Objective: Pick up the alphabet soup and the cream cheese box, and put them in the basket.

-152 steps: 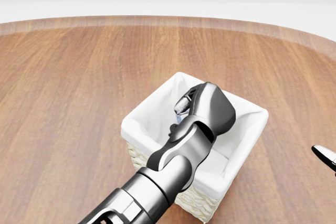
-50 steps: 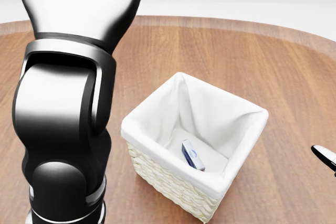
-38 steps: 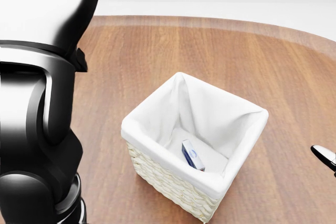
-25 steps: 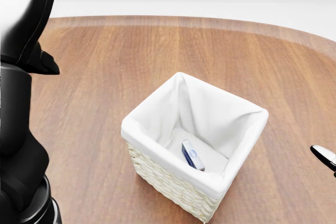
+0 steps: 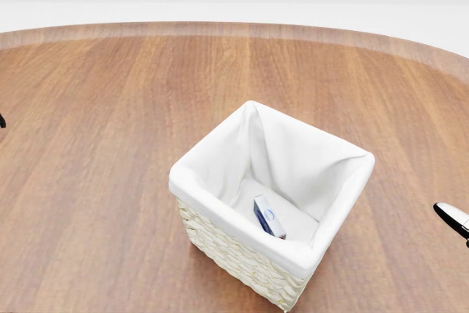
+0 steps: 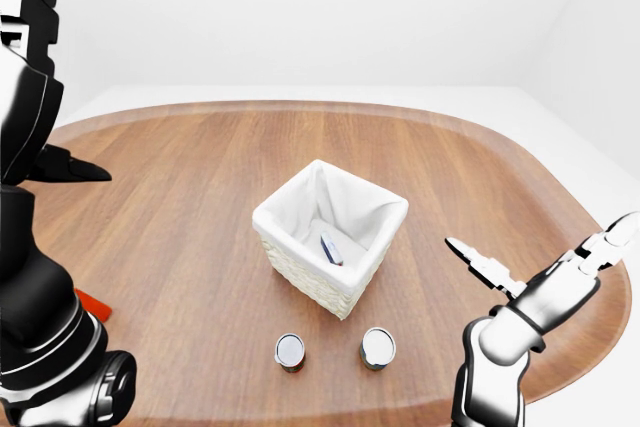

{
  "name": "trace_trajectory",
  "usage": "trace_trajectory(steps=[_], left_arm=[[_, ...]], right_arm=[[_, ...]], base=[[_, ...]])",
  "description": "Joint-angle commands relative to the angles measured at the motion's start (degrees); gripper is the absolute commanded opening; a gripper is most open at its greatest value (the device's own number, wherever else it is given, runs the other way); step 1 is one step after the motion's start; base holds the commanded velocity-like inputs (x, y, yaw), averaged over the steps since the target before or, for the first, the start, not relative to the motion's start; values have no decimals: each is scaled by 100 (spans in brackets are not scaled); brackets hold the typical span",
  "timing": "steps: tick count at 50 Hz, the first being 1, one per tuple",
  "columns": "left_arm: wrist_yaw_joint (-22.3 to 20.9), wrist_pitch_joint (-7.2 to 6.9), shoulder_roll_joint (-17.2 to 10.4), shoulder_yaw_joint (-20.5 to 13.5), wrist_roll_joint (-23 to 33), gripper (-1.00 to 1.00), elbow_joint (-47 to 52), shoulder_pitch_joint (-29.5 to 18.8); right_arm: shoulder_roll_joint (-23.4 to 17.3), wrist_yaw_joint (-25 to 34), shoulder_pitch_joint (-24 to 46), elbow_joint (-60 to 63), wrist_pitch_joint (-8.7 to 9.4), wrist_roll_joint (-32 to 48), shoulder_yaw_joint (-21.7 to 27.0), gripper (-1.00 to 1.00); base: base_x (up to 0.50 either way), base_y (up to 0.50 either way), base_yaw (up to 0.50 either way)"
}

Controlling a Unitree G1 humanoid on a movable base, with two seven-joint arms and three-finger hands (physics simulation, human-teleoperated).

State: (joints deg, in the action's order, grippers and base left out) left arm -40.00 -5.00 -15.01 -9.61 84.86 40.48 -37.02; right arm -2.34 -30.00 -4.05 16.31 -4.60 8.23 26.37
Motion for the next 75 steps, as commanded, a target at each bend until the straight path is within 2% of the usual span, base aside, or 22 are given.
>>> trace_trajectory(steps=[1,9,15,19,20,25,28,32,33,34,35,37,40,46,53,63,75], left_arm=[[0,0,-538,-490,-723,100,197,519],[0,0,-704,-820,-1263,100,185,1135],[0,0,-1121,-1220,-1671,100,199,1194],[0,0,-1371,-1553,-2048,100,247,1414],[0,0,-1521,-1740,-2171,100,297,1411],[0,0,-1943,-2228,-2582,100,469,1593],[0,0,-2026,-2474,-2878,100,398,1781],[12,0,-1979,-2717,-3182,100,353,2076],[2731,0,106,1238,-577,100,272,4765],[3179,0,517,1411,-111,100,-160,4950],[3194,0,653,1327,-51,100,-192,4965],[3184,14,738,1259,-26,100,-196,4967],[3169,148,843,1171,3,100,-197,4968],[3148,343,997,1043,44,100,-198,4966],[3134,486,1109,948,74,100,-199,4963],[3122,599,1198,873,97,100,-199,4959],[3116,661,1247,832,110,100,-199,4957]], right_arm=[[7,0,-16,29,8,8,6,100],[2,0,-2,-35,-40,31,-3,100],[9,0,-10,-13,-40,50,-9,100],[-3,0,3,-74,-40,64,-22,100],[2,0,-9,-12,-40,63,-20,100],[-2,0,8,-57,-40,64,-18,100],[-8,0,3,-32,-40,61,-16,100],[-6,0,-5,-39,-40,74,-22,100],[6,0,12,158,72,-198,67,100],[7,0,12,173,84,-214,73,100],[7,0,13,174,85,-215,74,100],[8,0,13,174,85,-214,74,100],[8,0,13,174,85,-214,74,100],[8,0,13,174,85,-214,74,100],[8,0,13,174,85,-214,74,100],[8,0,13,174,85,-214,75,100],[9,0,13,174,85,-214,75,100]], base=[[0,0,0],[0,0,0],[0,0,0],[0,0,0],[0,0,0],[0,0,0],[0,0,0],[0,0,0],[0,0,0],[0,0,0],[0,0,0],[0,0,0],[0,0,0],[0,0,0],[0,0,0],[0,0,0],[0,0,0]])
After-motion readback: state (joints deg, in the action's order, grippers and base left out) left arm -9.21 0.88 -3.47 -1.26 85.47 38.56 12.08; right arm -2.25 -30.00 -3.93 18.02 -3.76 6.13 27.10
